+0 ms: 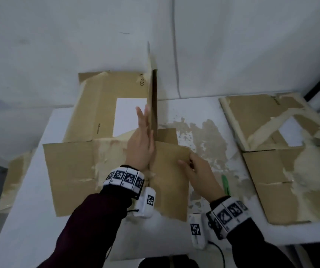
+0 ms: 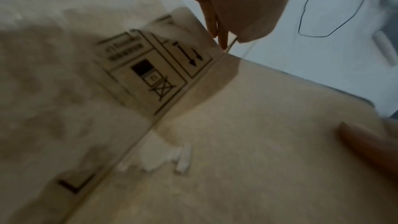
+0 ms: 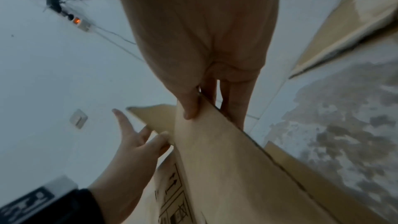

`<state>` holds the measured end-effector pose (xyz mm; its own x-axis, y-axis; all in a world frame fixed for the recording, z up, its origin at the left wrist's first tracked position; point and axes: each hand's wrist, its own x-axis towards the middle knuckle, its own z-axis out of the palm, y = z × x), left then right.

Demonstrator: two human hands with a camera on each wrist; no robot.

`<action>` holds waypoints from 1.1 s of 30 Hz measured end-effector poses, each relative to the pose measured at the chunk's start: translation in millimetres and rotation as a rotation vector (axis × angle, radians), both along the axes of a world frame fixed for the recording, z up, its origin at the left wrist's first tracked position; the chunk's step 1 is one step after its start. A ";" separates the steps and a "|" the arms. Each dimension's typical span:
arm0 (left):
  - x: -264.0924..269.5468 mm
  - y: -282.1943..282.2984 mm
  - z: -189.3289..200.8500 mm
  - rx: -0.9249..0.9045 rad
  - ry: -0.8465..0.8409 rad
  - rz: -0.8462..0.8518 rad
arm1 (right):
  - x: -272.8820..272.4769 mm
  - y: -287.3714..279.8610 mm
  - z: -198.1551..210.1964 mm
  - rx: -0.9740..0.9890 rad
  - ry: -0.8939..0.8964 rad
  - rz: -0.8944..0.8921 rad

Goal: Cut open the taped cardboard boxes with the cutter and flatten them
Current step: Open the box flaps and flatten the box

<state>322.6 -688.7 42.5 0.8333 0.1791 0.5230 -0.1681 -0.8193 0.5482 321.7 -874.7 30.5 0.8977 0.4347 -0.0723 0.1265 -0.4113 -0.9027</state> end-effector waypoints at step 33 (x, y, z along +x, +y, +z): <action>-60.0 115.3 -118.6 -0.039 0.788 0.569 | 14.9 51.7 -94.3 -0.800 -0.027 0.027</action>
